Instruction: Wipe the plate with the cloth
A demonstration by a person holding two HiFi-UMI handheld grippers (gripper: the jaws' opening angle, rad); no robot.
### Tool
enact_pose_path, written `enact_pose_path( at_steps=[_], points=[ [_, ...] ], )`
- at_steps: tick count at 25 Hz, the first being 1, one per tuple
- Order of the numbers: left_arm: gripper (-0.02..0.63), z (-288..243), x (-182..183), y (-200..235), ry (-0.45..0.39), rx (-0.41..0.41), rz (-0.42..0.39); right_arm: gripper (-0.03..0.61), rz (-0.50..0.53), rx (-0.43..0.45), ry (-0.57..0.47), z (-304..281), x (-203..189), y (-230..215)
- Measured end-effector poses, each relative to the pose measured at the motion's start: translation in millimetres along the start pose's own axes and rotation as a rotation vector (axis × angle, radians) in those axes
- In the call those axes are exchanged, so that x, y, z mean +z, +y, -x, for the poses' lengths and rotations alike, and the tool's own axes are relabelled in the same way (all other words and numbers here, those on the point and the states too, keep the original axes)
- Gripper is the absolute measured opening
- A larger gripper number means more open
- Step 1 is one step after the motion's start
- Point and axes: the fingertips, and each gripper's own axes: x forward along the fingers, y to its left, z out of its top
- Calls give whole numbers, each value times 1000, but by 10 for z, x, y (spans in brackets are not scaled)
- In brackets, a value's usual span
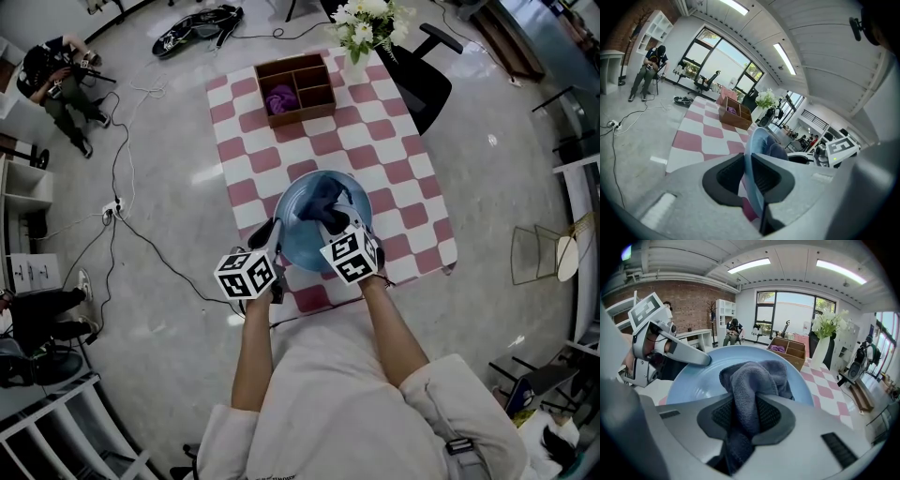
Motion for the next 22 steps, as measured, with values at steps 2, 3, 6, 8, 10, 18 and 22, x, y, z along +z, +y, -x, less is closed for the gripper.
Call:
enact_pose_path(
  at_steps=[2,3,6,8,10,18,22],
  points=[
    [36,25,15,16,-6,1,4,95,-14,-17,4,18,-26,-58],
    [35,42,25,29,-10,3,6,95,-19,-23,7,27,-38,-76],
    [35,94,58,83,-26,13,15,95,-23,-30,14,43,-68,-86],
    [36,116,80,126,-43,20,31,95,-16,-28,19,41,-79,-73],
    [37,143,107,168,-63,29,48,95,-1,-24,22,42,-75,-48],
    [37,282,248,391,-139,82,111,95,70,9,31,-5,-9,139],
    [37,315,297,468,-158,97,138,95,107,32,32,-41,46,258]
  ],
)
